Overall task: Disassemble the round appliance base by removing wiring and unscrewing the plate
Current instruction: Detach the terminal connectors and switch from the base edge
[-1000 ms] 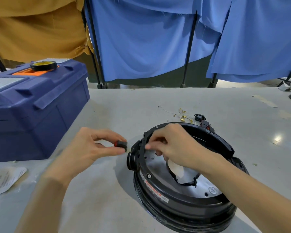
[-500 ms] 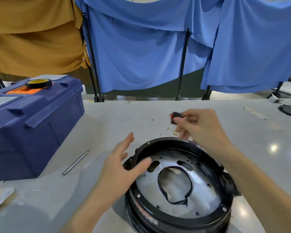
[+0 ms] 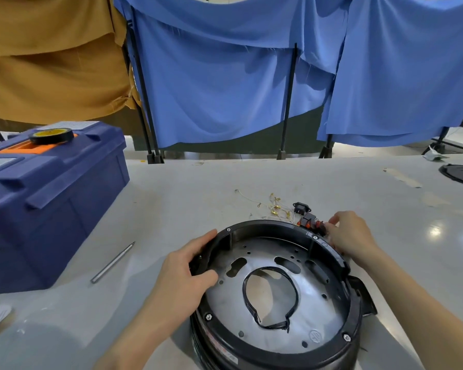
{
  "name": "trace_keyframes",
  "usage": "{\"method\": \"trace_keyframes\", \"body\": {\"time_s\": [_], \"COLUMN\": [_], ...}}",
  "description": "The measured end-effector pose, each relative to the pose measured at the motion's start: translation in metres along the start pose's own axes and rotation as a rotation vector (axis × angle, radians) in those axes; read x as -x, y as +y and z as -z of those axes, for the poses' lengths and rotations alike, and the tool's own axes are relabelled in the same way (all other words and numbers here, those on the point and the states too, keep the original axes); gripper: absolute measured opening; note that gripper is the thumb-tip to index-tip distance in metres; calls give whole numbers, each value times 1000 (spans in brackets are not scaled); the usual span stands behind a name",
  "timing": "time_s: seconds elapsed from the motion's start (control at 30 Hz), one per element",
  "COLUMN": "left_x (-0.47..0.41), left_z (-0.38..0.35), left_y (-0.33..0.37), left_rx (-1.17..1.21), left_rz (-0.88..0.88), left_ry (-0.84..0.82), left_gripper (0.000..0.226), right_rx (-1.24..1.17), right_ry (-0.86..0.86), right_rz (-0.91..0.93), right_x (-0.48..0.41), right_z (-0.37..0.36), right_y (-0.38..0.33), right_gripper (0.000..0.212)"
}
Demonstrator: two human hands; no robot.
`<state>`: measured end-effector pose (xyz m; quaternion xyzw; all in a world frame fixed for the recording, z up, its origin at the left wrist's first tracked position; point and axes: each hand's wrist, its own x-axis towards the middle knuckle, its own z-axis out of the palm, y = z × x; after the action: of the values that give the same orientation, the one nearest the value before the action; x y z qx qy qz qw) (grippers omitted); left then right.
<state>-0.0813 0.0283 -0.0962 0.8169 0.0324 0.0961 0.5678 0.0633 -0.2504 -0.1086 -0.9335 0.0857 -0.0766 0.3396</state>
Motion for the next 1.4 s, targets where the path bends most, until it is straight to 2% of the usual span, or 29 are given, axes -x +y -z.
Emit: {"method": "trace_keyframes", "body": {"time_s": [0.13,0.2,0.27,0.33,0.4,0.5,0.6,0.67,0.77,0.83,0.9,1.03,1.13,1.2,1.27,1.4], "left_x": [-2,-3,-2,-1,0,0,-5,-9,-10,-7,-5,-9,-11,-10,-8,-2], "left_z": [-2,-2,-2,0,2,5,15,25,40,43,44,50,55,57,58,56], "left_y": [-2,-3,-2,-1,0,0,3,3,6,11,15,32,55,71,85,101], "left_rx": [46,80,129,179,211,260,331,382,394,453,481,549,548,500,419,84], "left_rz": [24,52,85,97,102,104,129,218,360,398,388,298,153,13,-105,-330], "left_ry": [27,62,90,122,145,134,156,148,-47,-181,-160,4,93,140,160,216], "left_gripper": [74,70,61,53,55,53,51,65,76,65,56,55,49,45,56,87], "right_rx": [-123,-164,-75,36,143,253,233,200,147,119,83,-53,-194,-297,-426,-710], "right_ry": [32,-85,-205,-254,-271,-234,-186,-175,-165,-159,-160,-167,-150,-131,-107,-202], "right_rz": [117,199,323,433,494,550,573,577,586,586,583,597,604,573,488,321], "right_x": [13,27,39,45,46,48,50,50,51,52,53,50,51,48,47,51], "right_z": [12,18,22,25,24,22,25,28,26,23,21,24,29,28,29,31], "right_y": [-12,-25,-37,-43,-47,-53,-60,-64,-69,-71,-73,-77,-84,-85,-87,-88], "right_gripper": [41,54,61,50,37,41,43,41,42,39,35,35,32,49,64,57]}}
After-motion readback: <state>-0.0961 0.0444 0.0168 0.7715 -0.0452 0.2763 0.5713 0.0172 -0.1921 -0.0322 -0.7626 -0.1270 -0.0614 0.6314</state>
